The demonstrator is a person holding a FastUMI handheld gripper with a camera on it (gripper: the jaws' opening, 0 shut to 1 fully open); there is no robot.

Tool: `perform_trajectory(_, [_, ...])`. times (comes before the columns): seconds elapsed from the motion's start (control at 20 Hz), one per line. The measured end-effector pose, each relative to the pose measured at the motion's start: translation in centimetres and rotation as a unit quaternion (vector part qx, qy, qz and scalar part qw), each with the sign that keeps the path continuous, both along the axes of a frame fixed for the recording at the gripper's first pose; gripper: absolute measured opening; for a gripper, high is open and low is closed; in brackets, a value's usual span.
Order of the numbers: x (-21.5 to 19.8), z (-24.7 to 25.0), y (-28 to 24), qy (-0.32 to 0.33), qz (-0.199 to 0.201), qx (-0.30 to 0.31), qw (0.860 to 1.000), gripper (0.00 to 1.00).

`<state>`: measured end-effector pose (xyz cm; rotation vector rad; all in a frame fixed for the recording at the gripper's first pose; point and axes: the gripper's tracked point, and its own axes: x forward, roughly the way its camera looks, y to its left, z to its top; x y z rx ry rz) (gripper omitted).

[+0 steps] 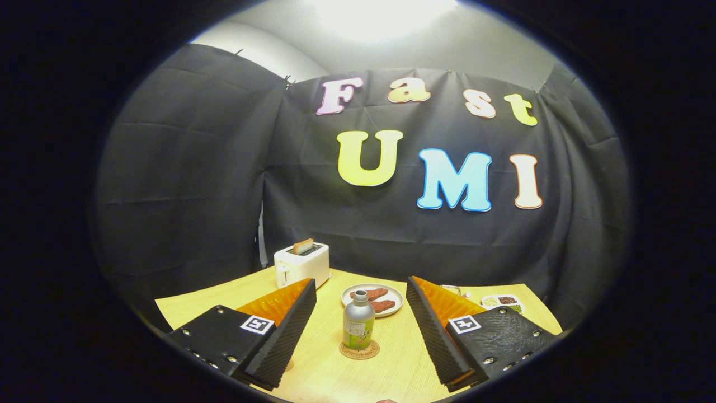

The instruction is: Take the bottle from table, then pour the juice into the cup, finally place the bottle on the coaster

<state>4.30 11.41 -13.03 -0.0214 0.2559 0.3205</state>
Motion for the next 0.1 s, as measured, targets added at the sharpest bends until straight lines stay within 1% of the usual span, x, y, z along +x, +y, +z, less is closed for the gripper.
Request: perform_trajectory(0.1, [0.39, 0.26, -0.32, -0.005, -0.006, 0.0, 1.0, 0.98])
